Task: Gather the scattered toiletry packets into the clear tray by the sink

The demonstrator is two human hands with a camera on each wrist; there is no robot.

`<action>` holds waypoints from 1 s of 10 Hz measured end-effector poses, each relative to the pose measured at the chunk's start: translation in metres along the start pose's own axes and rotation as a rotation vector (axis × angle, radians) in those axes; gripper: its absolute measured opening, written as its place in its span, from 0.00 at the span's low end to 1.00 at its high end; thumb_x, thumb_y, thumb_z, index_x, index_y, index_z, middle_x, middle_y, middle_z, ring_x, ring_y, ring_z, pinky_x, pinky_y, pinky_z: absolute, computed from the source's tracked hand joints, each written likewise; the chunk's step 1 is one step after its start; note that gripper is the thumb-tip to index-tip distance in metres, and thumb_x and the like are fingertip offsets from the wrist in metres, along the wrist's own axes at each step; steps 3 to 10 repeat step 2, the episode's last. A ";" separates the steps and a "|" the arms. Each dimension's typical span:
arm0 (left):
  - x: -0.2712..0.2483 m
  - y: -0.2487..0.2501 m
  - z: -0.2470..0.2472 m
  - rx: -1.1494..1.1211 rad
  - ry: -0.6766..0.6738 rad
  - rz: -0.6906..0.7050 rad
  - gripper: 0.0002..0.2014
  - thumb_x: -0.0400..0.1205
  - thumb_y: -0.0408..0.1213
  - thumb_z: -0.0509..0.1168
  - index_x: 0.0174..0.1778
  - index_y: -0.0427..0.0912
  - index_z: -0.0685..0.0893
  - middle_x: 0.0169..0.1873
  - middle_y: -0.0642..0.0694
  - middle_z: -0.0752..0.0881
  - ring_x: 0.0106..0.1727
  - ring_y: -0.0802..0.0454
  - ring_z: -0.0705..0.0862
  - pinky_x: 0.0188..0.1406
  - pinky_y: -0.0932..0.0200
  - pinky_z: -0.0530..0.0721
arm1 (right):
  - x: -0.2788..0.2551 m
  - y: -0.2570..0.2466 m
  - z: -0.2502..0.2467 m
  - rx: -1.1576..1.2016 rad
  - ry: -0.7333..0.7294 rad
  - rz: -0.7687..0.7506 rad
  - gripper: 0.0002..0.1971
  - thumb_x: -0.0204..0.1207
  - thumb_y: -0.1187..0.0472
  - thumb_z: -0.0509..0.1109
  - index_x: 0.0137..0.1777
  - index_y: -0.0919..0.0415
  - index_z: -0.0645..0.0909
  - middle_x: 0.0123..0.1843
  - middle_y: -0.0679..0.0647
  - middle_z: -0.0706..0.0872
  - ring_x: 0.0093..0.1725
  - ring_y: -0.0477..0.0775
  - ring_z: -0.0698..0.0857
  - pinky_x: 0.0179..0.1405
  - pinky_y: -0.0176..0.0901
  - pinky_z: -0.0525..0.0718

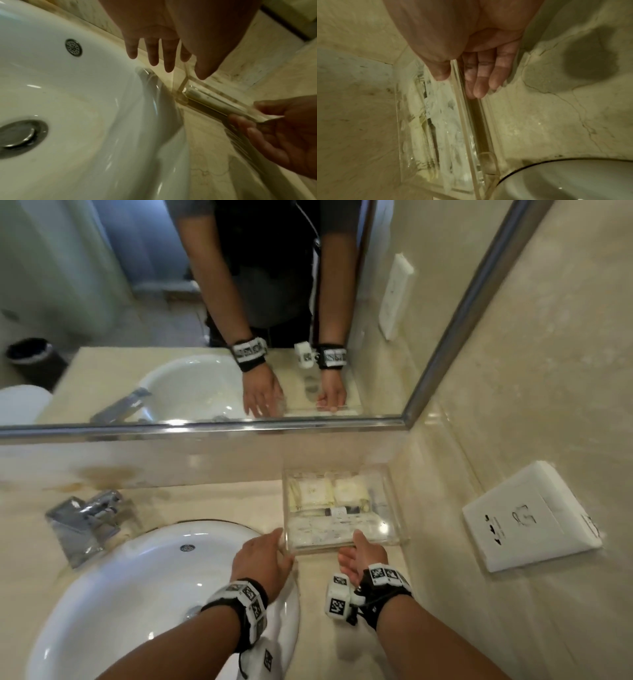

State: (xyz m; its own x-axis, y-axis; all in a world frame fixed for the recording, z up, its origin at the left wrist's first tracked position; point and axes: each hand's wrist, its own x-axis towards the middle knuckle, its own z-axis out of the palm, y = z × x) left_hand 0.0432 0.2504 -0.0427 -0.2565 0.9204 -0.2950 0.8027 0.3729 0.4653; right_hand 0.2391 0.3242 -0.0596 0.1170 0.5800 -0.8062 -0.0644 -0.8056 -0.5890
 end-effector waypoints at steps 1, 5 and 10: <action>-0.026 -0.021 -0.014 0.042 -0.032 -0.036 0.27 0.83 0.57 0.58 0.79 0.55 0.68 0.75 0.55 0.75 0.76 0.51 0.71 0.76 0.53 0.70 | 0.000 0.006 -0.001 -0.079 0.014 -0.012 0.30 0.86 0.41 0.60 0.49 0.72 0.86 0.36 0.59 0.89 0.39 0.67 0.89 0.29 0.45 0.78; -0.052 -0.039 -0.030 0.040 -0.030 -0.072 0.25 0.83 0.58 0.57 0.77 0.56 0.71 0.76 0.57 0.73 0.76 0.52 0.70 0.76 0.55 0.68 | -0.012 0.017 -0.007 -0.166 0.083 0.005 0.35 0.83 0.34 0.58 0.47 0.70 0.87 0.35 0.61 0.88 0.26 0.56 0.78 0.24 0.43 0.72; -0.052 -0.039 -0.030 0.040 -0.030 -0.072 0.25 0.83 0.58 0.57 0.77 0.56 0.71 0.76 0.57 0.73 0.76 0.52 0.70 0.76 0.55 0.68 | -0.012 0.017 -0.007 -0.166 0.083 0.005 0.35 0.83 0.34 0.58 0.47 0.70 0.87 0.35 0.61 0.88 0.26 0.56 0.78 0.24 0.43 0.72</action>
